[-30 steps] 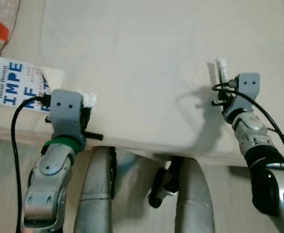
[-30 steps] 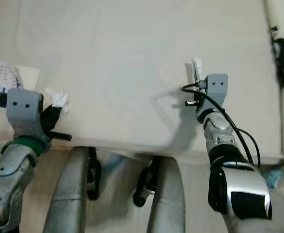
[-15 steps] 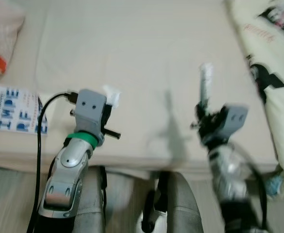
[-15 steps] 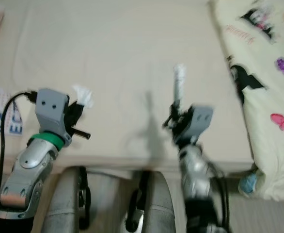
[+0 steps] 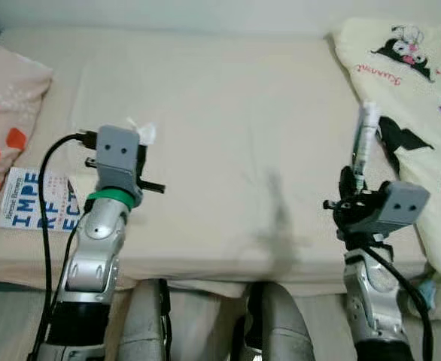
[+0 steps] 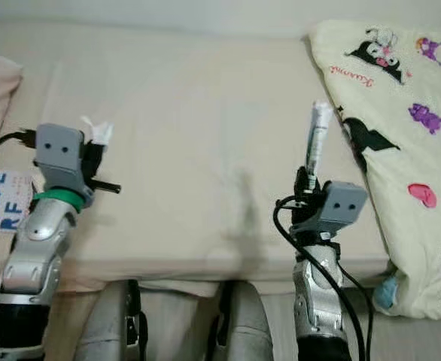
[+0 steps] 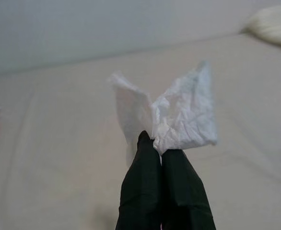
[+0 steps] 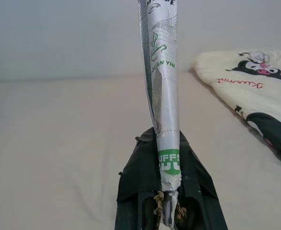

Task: Clean up the room

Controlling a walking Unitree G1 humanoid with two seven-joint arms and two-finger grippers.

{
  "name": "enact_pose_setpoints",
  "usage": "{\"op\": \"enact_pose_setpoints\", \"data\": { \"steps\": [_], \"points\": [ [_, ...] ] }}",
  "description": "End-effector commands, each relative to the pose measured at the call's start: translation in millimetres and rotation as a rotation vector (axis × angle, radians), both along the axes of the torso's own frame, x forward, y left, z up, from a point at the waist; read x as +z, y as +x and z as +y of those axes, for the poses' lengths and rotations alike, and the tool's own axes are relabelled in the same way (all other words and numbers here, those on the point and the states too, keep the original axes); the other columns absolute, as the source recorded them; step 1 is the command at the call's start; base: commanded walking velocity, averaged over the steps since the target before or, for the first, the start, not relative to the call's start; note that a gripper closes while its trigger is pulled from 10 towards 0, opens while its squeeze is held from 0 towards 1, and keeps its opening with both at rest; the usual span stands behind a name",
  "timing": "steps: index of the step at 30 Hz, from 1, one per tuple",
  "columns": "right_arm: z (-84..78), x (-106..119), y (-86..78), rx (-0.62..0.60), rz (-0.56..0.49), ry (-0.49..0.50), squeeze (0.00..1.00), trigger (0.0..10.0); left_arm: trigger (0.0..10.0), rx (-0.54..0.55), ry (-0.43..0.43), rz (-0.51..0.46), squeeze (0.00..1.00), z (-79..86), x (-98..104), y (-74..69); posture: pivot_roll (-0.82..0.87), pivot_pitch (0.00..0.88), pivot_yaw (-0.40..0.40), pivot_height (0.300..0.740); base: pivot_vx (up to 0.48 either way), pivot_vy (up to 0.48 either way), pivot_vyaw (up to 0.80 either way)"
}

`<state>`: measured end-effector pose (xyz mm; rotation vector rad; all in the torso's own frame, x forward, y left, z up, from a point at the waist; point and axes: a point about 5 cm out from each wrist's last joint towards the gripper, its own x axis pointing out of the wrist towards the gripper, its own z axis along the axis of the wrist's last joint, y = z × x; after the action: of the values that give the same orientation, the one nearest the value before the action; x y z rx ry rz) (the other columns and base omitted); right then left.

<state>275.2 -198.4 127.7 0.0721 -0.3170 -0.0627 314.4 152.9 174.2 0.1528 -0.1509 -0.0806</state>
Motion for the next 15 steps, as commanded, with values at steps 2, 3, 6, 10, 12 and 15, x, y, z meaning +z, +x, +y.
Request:
{"op": "enact_pose_setpoints", "data": {
  "steps": [2, 3, 6, 10, 12, 15],
  "points": [
    [3.3, -2.8, -2.1, 0.001, 0.020, -0.003, 0.00, 10.0, 10.0, -0.012, -0.007, 0.003, 0.00, -3.9, -2.9, 1.1, 0.00, 0.000, -0.015, 0.664, 0.000, 0.000, 0.00],
    [5.6, -3.6, -1.2, 0.006, 0.022, -0.004, 0.00, 10.0, 10.0, -0.012, -0.020, -0.003, 0.00, -6.1, -2.2, 2.3, 0.00, 0.000, -0.021, 0.668, 0.000, 0.000, 0.00],
    [7.7, -4.3, 0.4, 0.010, 0.024, -0.007, 0.00, 10.0, 10.0, -0.006, -0.043, -0.010, 0.00, -8.8, -1.2, 5.0, 0.01, 0.000, -0.023, 0.678, 0.000, 0.000, 0.00],
    [6.7, -4.1, 2.5, 0.013, 0.030, -0.011, 0.00, 10.0, 10.0, -0.008, -0.072, -0.019, 0.00, -14.5, 1.1, 8.3, 0.02, 0.000, -0.030, 0.693, 0.000, 0.000, 0.00],
    [5.5, -4.5, 2.9, 0.013, 0.034, -0.013, 0.00, 10.0, 10.0, -0.011, -0.078, -0.021, 0.00, -17.2, 1.9, 9.1, 0.02, 0.000, -0.031, 0.698, 0.000, 0.000, 0.00],
    [4.5, -4.9, 3.2, 0.012, 0.038, -0.014, 0.00, 10.0, 10.0, -0.012, -0.081, -0.023, 0.00, -19.7, 2.4, 9.9, 0.02, 0.000, -0.034, 0.703, 0.000, 0.000, 0.00]
  ]
}}
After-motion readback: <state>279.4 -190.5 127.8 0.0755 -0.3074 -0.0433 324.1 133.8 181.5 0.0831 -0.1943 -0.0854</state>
